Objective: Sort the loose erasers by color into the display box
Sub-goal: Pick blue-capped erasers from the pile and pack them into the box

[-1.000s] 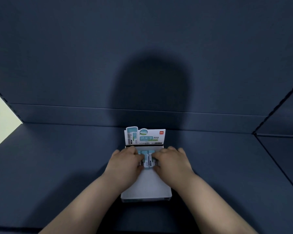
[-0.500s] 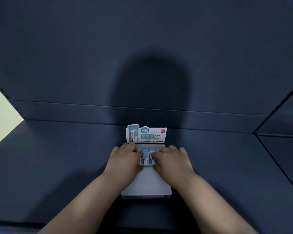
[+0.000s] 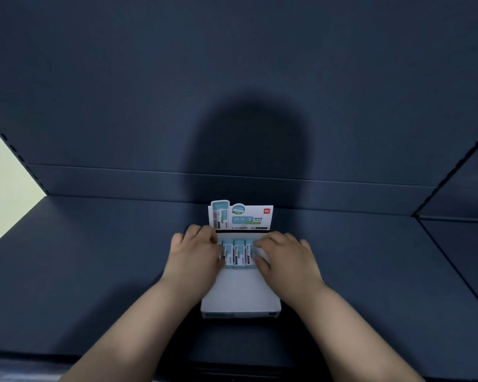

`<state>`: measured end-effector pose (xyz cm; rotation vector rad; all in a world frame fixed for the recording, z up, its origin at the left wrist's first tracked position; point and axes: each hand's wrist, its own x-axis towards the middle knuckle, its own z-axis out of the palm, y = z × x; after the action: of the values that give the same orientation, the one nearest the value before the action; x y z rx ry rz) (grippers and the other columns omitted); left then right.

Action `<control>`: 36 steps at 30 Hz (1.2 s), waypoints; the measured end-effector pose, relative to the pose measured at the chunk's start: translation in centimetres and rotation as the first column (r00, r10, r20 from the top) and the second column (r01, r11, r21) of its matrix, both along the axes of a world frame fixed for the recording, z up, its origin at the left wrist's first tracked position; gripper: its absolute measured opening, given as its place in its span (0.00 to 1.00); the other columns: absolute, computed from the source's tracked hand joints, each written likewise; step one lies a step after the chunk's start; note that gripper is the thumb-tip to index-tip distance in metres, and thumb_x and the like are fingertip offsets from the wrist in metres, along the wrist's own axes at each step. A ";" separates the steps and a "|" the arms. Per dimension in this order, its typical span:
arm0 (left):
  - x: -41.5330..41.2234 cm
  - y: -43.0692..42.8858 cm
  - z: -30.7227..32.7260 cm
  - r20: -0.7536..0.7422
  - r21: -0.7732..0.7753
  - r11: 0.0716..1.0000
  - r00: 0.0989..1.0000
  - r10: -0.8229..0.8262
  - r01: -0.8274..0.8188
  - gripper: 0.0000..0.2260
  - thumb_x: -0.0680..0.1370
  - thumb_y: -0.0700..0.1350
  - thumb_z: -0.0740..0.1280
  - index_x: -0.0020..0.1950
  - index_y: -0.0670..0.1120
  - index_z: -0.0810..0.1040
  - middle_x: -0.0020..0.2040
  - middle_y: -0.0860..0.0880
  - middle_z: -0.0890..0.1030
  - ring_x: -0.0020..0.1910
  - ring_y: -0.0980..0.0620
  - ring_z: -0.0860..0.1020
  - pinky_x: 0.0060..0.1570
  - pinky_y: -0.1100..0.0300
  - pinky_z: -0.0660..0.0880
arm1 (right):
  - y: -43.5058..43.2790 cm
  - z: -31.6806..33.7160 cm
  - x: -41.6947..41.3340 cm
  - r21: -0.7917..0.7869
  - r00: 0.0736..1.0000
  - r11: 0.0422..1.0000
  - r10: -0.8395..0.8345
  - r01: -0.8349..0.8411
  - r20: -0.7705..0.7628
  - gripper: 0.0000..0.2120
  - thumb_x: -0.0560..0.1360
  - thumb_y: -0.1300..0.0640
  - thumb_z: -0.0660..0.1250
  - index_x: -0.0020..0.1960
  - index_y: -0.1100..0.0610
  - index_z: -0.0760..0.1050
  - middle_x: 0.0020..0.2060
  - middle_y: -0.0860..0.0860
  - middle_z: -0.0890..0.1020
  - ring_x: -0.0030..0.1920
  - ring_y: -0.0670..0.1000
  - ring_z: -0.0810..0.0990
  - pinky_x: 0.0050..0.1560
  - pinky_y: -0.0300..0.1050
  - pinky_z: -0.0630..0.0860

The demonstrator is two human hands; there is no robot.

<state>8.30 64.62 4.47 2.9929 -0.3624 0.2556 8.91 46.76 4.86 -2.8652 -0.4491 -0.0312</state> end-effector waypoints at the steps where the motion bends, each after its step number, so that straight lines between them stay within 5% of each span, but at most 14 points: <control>1: 0.0 0.4 0.2 0.028 -0.028 0.999 0.999 0.027 -0.027 0.02 0.69 0.48 0.73 0.39 0.51 0.82 0.46 0.53 0.75 0.49 0.48 0.72 0.43 0.56 0.57 | -0.2 0.1 -0.2 0.029 1.000 0.999 -0.014 0.013 0.014 0.16 0.80 0.48 0.55 0.67 0.46 0.69 0.63 0.43 0.71 0.62 0.49 0.68 0.59 0.45 0.61; 5: -0.2 1.8 0.5 -0.045 -0.155 0.979 0.991 0.125 -0.131 0.13 0.77 0.51 0.64 0.62 0.56 0.77 0.56 0.55 0.74 0.57 0.51 0.70 0.48 0.58 0.60 | -1.0 0.5 -0.5 0.164 0.998 0.985 -0.046 0.050 -0.031 0.17 0.79 0.50 0.59 0.67 0.48 0.70 0.62 0.44 0.71 0.62 0.48 0.70 0.62 0.43 0.64; 9: -0.6 3.0 1.1 -0.150 -0.311 0.921 0.969 0.198 -0.237 0.18 0.78 0.53 0.62 0.68 0.58 0.70 0.57 0.54 0.76 0.55 0.52 0.75 0.50 0.59 0.72 | -1.7 1.1 -0.5 0.280 0.988 0.951 -0.106 0.134 -0.114 0.17 0.78 0.53 0.62 0.66 0.50 0.71 0.60 0.46 0.72 0.58 0.48 0.74 0.60 0.40 0.69; 16: -2.2 3.5 1.9 -0.126 -0.352 0.908 0.973 0.195 -0.228 0.16 0.79 0.51 0.61 0.66 0.57 0.72 0.55 0.55 0.77 0.52 0.53 0.75 0.46 0.62 0.72 | -3.1 1.4 -1.7 0.318 0.968 0.915 -0.229 0.249 -0.099 0.18 0.75 0.55 0.66 0.65 0.50 0.73 0.47 0.46 0.74 0.47 0.46 0.75 0.55 0.42 0.73; 21: -3.0 2.3 2.5 0.000 -0.396 0.918 1.000 0.027 -0.025 0.15 0.78 0.49 0.62 0.65 0.56 0.74 0.44 0.56 0.75 0.43 0.56 0.73 0.41 0.60 0.72 | -3.0 1.7 -3.3 0.309 0.968 0.918 -0.245 0.250 -0.056 0.20 0.74 0.55 0.67 0.66 0.51 0.72 0.45 0.47 0.74 0.47 0.49 0.76 0.54 0.45 0.74; 26: -2.7 -0.2 1.9 0.234 -0.057 0.982 0.959 -0.160 0.178 0.12 0.71 0.43 0.71 0.53 0.46 0.82 0.38 0.48 0.80 0.34 0.44 0.77 0.32 0.54 0.71 | -3.7 1.9 -5.4 0.244 0.959 0.928 -0.276 0.282 -0.060 0.21 0.75 0.51 0.66 0.67 0.48 0.70 0.49 0.47 0.75 0.50 0.51 0.77 0.53 0.45 0.74; 30: -3.4 -3.6 1.5 0.249 -0.023 0.957 0.929 -0.274 0.289 0.12 0.70 0.46 0.72 0.52 0.47 0.83 0.38 0.49 0.80 0.35 0.46 0.78 0.33 0.53 0.73 | -5.1 1.6 -6.7 0.212 0.955 0.931 -0.289 0.297 -0.067 0.21 0.76 0.50 0.64 0.68 0.47 0.68 0.52 0.48 0.76 0.52 0.51 0.77 0.52 0.44 0.74; 36: -5.3 -10.6 1.4 0.175 -0.010 0.936 0.922 -0.345 0.352 0.19 0.72 0.52 0.55 0.54 0.50 0.81 0.38 0.52 0.79 0.36 0.49 0.78 0.34 0.56 0.74 | -9.5 1.1 -7.5 0.216 0.968 0.944 -0.250 0.251 -0.032 0.23 0.75 0.48 0.65 0.69 0.48 0.68 0.54 0.49 0.76 0.54 0.51 0.77 0.53 0.44 0.74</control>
<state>2.97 54.00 5.89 2.8031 -0.8851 0.4763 1.38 37.27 5.99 -2.6839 -0.0709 -0.1117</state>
